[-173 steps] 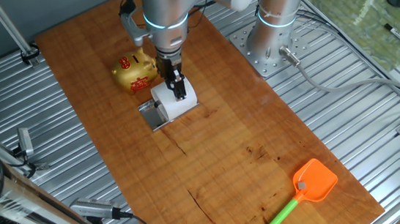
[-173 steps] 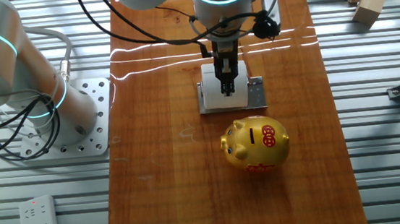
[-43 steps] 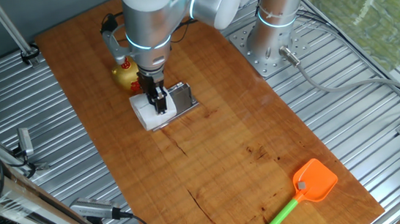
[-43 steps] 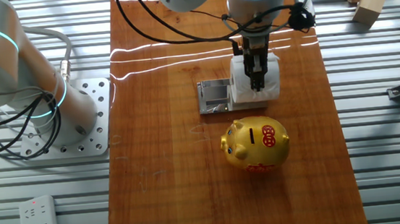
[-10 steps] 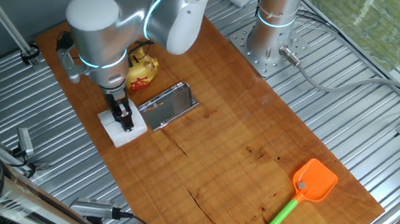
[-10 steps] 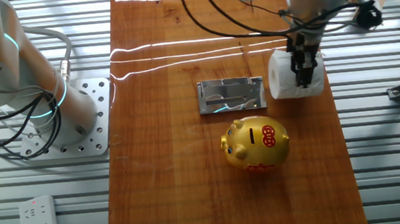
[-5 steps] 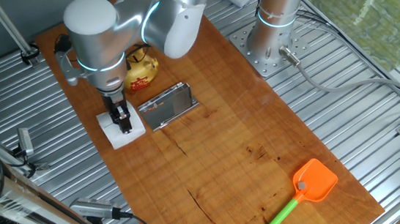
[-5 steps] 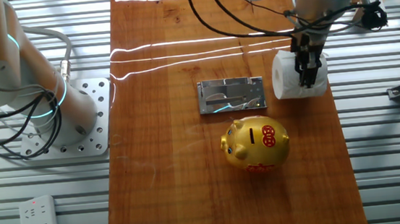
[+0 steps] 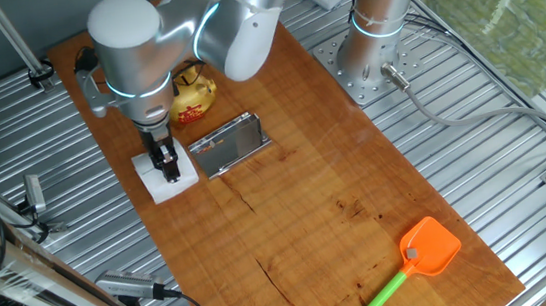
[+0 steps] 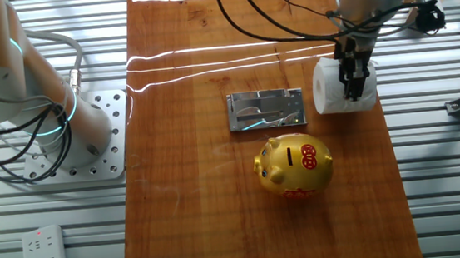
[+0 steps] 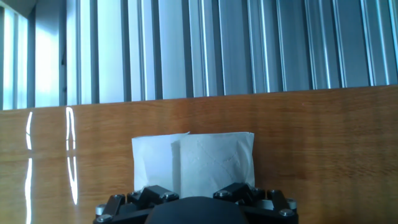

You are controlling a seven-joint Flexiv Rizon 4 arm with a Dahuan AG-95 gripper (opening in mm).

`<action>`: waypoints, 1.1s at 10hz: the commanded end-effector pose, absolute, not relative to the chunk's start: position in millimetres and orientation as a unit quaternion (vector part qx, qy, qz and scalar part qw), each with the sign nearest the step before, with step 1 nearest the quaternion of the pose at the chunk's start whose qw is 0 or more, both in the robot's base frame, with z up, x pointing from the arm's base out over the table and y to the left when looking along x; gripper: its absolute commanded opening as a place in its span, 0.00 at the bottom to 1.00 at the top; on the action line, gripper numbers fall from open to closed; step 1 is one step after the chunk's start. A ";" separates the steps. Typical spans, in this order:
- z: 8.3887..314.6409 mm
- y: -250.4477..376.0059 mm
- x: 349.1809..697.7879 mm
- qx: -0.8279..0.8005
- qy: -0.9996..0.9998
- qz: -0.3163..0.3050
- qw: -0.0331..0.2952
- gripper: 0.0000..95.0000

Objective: Take the roll of paper down from the shelf

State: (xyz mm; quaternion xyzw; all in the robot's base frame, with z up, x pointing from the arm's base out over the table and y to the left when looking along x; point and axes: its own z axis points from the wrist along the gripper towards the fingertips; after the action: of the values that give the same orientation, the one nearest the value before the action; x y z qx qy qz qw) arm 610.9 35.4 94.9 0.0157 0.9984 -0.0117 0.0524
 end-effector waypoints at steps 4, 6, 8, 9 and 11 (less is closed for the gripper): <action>86.8 37.8 613.3 0.016 0.998 -0.014 0.056 0.00; 82.3 38.4 614.1 0.017 0.998 -0.015 0.057 0.00; 77.4 38.8 614.9 0.017 0.998 -0.016 0.059 0.00; 75.8 39.4 615.3 0.017 0.998 -0.016 0.060 0.00; 76.4 39.5 615.4 0.017 0.998 -0.017 0.059 0.00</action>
State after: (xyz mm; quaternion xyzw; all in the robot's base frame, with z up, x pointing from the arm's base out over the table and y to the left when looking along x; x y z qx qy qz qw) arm 615.4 39.1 76.9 0.0168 0.9979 -0.0184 0.0597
